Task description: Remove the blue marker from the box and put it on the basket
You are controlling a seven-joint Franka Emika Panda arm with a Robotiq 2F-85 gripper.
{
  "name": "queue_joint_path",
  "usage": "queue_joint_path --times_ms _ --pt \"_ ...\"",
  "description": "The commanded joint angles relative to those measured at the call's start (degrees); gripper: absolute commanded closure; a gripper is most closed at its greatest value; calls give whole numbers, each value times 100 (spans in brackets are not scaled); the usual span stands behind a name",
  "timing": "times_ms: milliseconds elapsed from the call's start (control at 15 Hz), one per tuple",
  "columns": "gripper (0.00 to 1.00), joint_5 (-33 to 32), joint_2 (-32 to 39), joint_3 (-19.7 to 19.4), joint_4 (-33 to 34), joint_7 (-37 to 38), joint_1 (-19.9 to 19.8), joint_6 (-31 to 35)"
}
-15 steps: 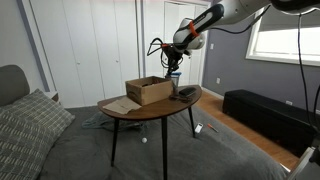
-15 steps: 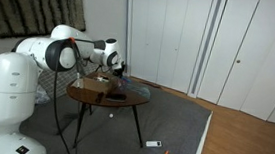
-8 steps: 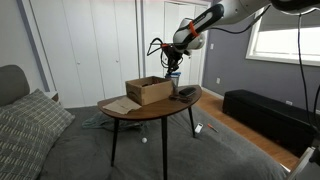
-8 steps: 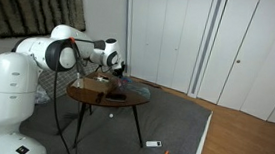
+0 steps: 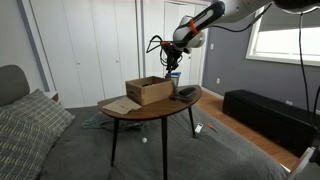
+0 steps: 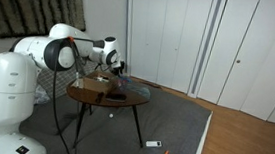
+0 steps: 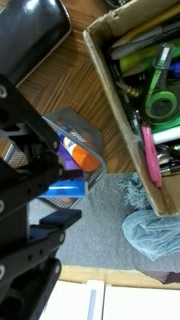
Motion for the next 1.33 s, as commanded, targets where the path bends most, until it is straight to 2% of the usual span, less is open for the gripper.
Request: queue_joint_path --times_ms 0,133,267,333,533,800,1267 --pt "33 180 -387 138 -167 -92 -31 -72" --pt "18 272 -617 254 -246 -318 -78 -305" --pt "4 572 -923 496 -347 -997 -199 -837" --pt "1 622 -1117 541 -415 -1319 -212 -1211" --pt "0 811 -1559 623 -502 -2167 -242 -2158" --pt "0 595 -2131 586 -727 -3101 -214 -3368" --pt "0 298 -3016 525 -1198 -5278 -348 -4712"
